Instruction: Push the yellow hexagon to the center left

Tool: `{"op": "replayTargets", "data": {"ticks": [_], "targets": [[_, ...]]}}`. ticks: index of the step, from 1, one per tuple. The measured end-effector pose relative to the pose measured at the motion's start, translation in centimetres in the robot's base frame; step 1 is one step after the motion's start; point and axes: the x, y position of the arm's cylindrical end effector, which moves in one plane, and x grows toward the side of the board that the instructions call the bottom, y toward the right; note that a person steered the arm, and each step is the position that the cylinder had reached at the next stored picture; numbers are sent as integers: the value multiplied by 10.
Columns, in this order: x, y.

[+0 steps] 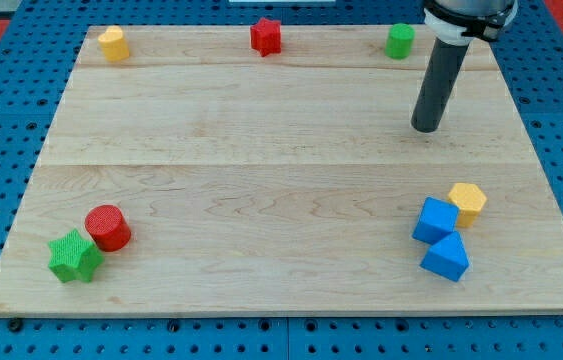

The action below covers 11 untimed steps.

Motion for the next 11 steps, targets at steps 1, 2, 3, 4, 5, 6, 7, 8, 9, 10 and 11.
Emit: {"op": "replayTargets", "data": {"ticks": [1,2,3,4,5,6,7,8,9,10,11], "targets": [[52,35],[78,74],[121,87],[114,4],[47,-73],[12,-128],[-16,-69],[-15,-143],[0,-235],[0,-311],[-21,-264]]}}
